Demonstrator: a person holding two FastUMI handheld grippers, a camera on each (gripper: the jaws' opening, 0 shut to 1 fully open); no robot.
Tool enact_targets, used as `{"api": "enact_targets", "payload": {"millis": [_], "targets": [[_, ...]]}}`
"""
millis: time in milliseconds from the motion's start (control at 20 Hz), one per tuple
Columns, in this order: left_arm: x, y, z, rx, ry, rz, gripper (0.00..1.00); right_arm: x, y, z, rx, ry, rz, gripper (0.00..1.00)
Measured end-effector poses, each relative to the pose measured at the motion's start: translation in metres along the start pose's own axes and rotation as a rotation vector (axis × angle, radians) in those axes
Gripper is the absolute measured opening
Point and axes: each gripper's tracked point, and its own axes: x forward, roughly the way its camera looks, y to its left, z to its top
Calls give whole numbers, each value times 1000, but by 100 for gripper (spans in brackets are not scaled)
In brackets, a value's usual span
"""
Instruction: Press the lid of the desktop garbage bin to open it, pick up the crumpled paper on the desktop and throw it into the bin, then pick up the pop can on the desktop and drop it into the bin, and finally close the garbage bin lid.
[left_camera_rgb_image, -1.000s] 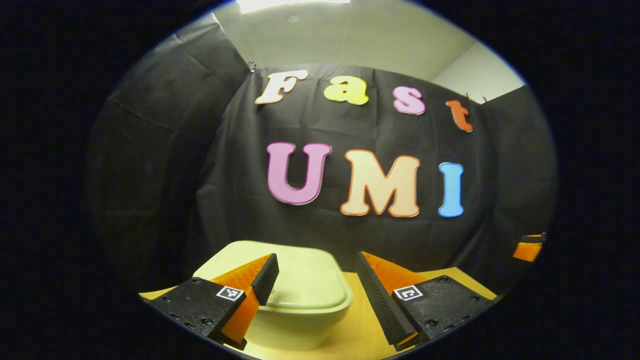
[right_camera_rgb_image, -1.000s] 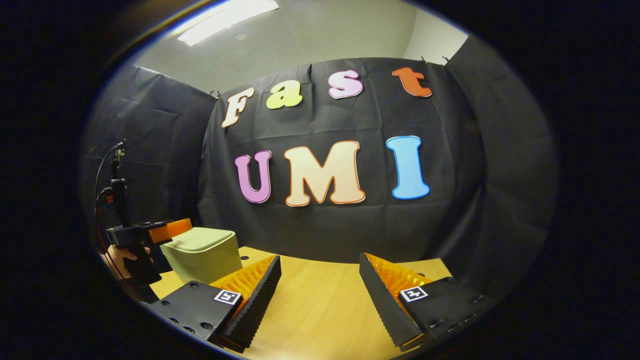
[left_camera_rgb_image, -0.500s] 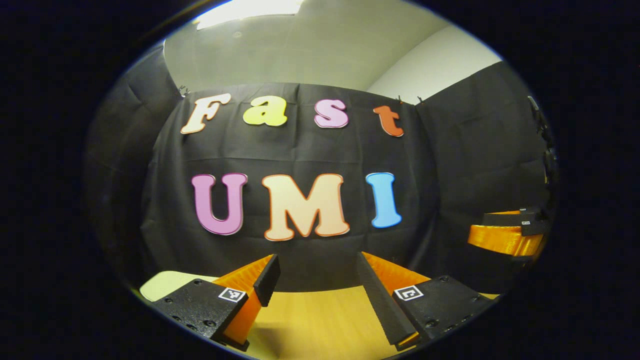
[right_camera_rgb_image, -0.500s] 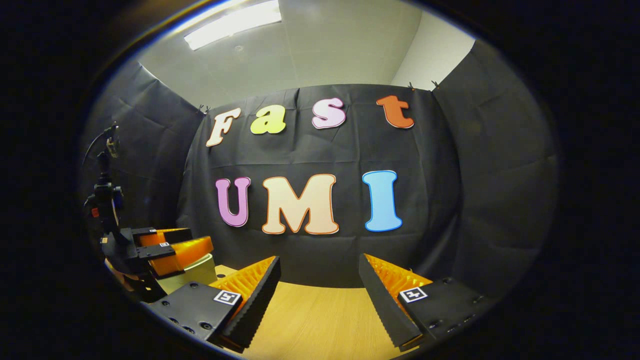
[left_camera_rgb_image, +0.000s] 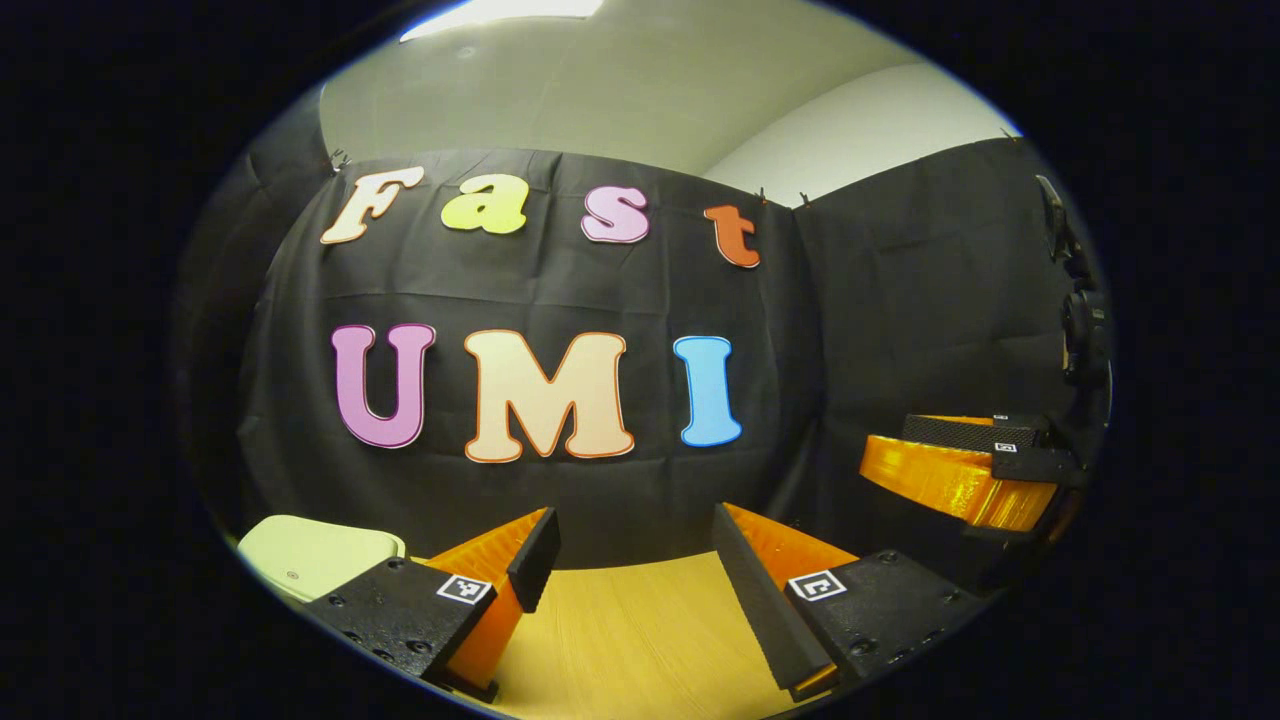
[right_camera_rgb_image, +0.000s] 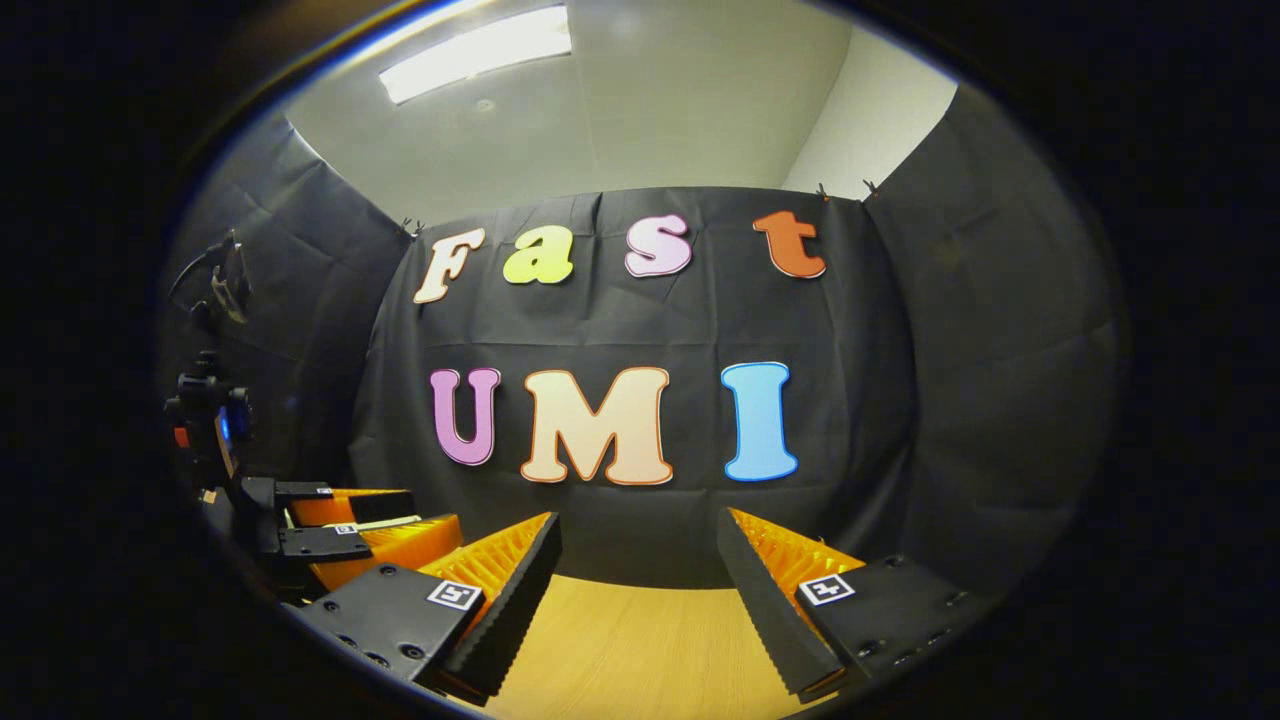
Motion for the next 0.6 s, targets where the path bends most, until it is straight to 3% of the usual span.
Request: {"api": "enact_targets", "payload": {"millis": [600], "targets": [[-6,6,4,-8,19,-4,92,-8,5,0,-7,-4,-8,99]]}}
